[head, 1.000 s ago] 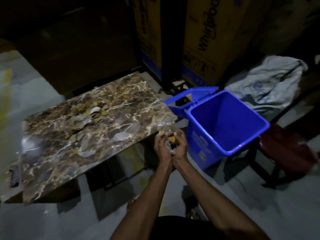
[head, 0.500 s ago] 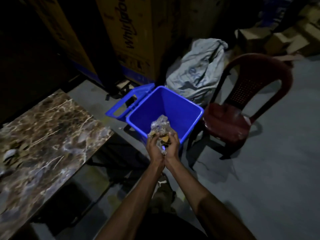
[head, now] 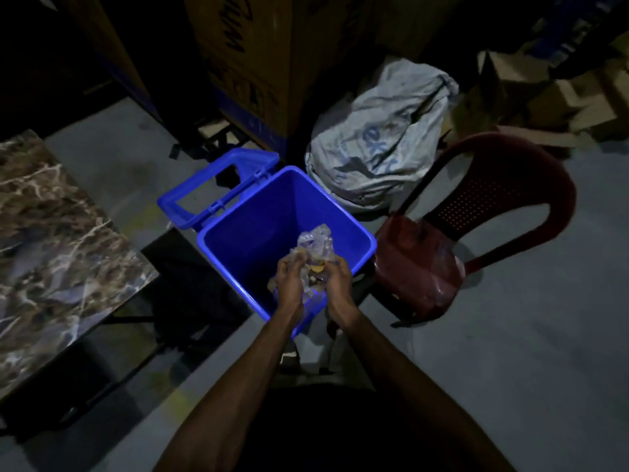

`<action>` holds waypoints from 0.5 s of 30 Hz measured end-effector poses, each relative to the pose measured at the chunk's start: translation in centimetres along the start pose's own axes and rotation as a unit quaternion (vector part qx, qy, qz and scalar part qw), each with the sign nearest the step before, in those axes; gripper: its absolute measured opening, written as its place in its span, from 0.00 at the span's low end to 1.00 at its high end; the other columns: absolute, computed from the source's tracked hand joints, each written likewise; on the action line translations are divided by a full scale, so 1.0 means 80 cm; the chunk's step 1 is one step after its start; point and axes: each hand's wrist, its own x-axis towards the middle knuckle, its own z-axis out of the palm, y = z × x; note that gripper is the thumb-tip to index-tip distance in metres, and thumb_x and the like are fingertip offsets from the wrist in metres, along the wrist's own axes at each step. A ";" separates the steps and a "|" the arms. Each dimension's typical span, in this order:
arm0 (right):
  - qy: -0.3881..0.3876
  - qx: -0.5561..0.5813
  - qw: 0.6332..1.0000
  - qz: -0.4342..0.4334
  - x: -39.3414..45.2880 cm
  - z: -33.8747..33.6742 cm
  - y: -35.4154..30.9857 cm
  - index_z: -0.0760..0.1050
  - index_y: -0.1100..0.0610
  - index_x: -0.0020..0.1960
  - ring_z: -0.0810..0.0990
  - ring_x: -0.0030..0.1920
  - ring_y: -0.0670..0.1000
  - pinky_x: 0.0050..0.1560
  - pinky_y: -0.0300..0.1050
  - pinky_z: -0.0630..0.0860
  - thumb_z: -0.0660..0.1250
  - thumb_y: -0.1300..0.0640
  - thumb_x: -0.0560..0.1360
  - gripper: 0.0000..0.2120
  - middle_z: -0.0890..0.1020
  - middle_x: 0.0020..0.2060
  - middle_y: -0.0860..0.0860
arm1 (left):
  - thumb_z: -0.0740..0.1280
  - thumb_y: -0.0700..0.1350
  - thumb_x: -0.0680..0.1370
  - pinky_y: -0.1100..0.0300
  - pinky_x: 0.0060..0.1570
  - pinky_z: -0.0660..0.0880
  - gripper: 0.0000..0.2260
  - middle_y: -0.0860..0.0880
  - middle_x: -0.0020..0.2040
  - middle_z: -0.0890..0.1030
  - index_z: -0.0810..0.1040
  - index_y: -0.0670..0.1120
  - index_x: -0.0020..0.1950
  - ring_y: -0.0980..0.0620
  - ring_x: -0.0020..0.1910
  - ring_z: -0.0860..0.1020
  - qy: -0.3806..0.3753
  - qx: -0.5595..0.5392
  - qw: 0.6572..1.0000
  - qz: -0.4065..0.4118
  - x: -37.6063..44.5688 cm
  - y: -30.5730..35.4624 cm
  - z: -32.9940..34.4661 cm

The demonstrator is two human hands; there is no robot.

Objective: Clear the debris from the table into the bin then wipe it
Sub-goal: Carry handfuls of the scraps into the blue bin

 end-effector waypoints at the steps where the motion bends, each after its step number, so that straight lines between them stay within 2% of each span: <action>1: -0.008 -0.023 1.000 0.006 0.012 0.005 -0.005 0.77 0.60 0.56 0.83 0.44 0.57 0.38 0.43 0.80 0.64 0.64 0.79 0.08 0.84 0.46 0.59 | 0.67 0.37 0.81 0.60 0.38 0.80 0.06 0.45 0.45 0.84 0.78 0.41 0.58 0.50 0.40 0.83 0.004 0.017 1.000 -0.010 0.013 0.005 0.000; 3: -0.038 -0.058 0.997 0.017 0.040 0.016 -0.010 0.78 0.61 0.56 0.85 0.46 0.62 0.39 0.45 0.81 0.65 0.64 0.77 0.09 0.85 0.46 0.59 | 0.66 0.39 0.82 0.61 0.38 0.80 0.04 0.45 0.45 0.84 0.80 0.43 0.54 0.48 0.41 0.82 0.007 0.041 0.999 -0.018 0.039 0.014 0.000; 4: -0.056 -0.079 0.995 0.026 0.052 0.021 -0.012 0.79 0.60 0.57 0.86 0.48 0.63 0.41 0.47 0.82 0.65 0.63 0.76 0.11 0.86 0.48 0.60 | 0.67 0.40 0.82 0.59 0.42 0.80 0.04 0.45 0.46 0.84 0.81 0.45 0.53 0.49 0.42 0.82 0.017 0.053 0.998 -0.017 0.050 0.017 0.000; 6: -0.092 -0.123 0.987 0.047 0.074 0.032 -0.018 0.78 0.61 0.60 0.87 0.46 0.58 0.41 0.45 0.81 0.65 0.63 0.78 0.11 0.86 0.50 0.60 | 0.67 0.41 0.82 0.60 0.47 0.79 0.05 0.47 0.49 0.85 0.81 0.48 0.53 0.52 0.44 0.82 0.049 0.071 0.996 -0.022 0.070 0.023 0.000; 8: -0.124 -0.160 0.978 0.054 0.097 0.044 -0.025 0.77 0.62 0.61 0.86 0.43 0.53 0.39 0.42 0.80 0.65 0.64 0.80 0.11 0.86 0.49 0.57 | 0.67 0.41 0.81 0.61 0.44 0.79 0.06 0.44 0.51 0.85 0.81 0.43 0.56 0.51 0.45 0.83 0.083 0.060 0.994 -0.030 0.087 0.024 0.003; 11: -0.162 -0.201 0.964 0.070 0.141 0.060 -0.023 0.77 0.62 0.61 0.86 0.46 0.57 0.43 0.48 0.79 0.64 0.63 0.79 0.12 0.86 0.49 0.58 | 0.66 0.41 0.81 0.56 0.44 0.78 0.06 0.41 0.50 0.85 0.82 0.42 0.52 0.45 0.46 0.82 0.106 0.043 0.992 -0.051 0.103 0.026 0.017; 13: -0.194 -0.223 0.952 0.083 0.163 0.067 -0.024 0.78 0.61 0.61 0.86 0.45 0.55 0.44 0.50 0.81 0.64 0.60 0.78 0.13 0.86 0.50 0.58 | 0.64 0.40 0.82 0.61 0.37 0.78 0.07 0.44 0.44 0.84 0.82 0.45 0.48 0.49 0.40 0.82 0.134 0.030 0.989 -0.058 0.111 0.028 0.028; 15: -0.229 -0.260 0.934 0.082 0.187 0.070 -0.026 0.81 0.57 0.58 0.87 0.48 0.58 0.47 0.57 0.83 0.65 0.55 0.74 0.15 0.87 0.49 0.57 | 0.65 0.43 0.82 0.62 0.34 0.77 0.07 0.45 0.46 0.86 0.83 0.44 0.53 0.52 0.40 0.83 0.171 0.017 0.983 -0.069 0.116 0.026 0.035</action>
